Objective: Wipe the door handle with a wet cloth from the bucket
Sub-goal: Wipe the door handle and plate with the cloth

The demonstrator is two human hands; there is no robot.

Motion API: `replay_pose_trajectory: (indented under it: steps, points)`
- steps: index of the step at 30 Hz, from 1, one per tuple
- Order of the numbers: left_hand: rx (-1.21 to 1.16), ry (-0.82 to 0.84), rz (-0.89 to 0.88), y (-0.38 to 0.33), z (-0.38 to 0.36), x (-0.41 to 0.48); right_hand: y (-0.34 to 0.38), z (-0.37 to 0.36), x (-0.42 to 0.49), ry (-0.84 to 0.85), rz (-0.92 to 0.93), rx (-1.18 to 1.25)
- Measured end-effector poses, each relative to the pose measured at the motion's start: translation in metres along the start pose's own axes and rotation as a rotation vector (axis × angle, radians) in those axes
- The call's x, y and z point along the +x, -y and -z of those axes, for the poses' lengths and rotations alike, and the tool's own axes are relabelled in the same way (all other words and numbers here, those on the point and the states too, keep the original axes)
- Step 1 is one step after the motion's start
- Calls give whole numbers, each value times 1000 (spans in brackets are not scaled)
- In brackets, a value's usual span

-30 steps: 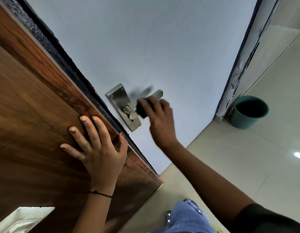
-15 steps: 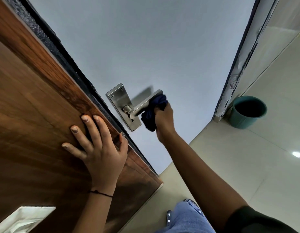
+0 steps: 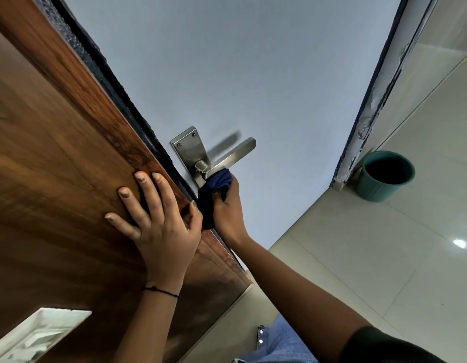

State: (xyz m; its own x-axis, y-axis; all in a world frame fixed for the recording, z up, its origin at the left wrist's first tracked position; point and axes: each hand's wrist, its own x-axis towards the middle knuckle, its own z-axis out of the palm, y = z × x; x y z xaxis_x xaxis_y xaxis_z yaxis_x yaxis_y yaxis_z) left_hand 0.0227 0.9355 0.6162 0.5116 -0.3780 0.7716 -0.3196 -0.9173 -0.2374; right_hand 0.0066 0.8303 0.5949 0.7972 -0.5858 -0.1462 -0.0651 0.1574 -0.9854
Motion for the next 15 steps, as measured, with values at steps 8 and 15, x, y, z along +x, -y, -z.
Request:
replay_pose_trajectory:
  steps: [8,15]
  points:
    - [-190,106,107,-20,10,3,18,56,-12,121,174,-121]
    - [-738,324,-6,-119,20,9,15,165,-10,-59,-52,40]
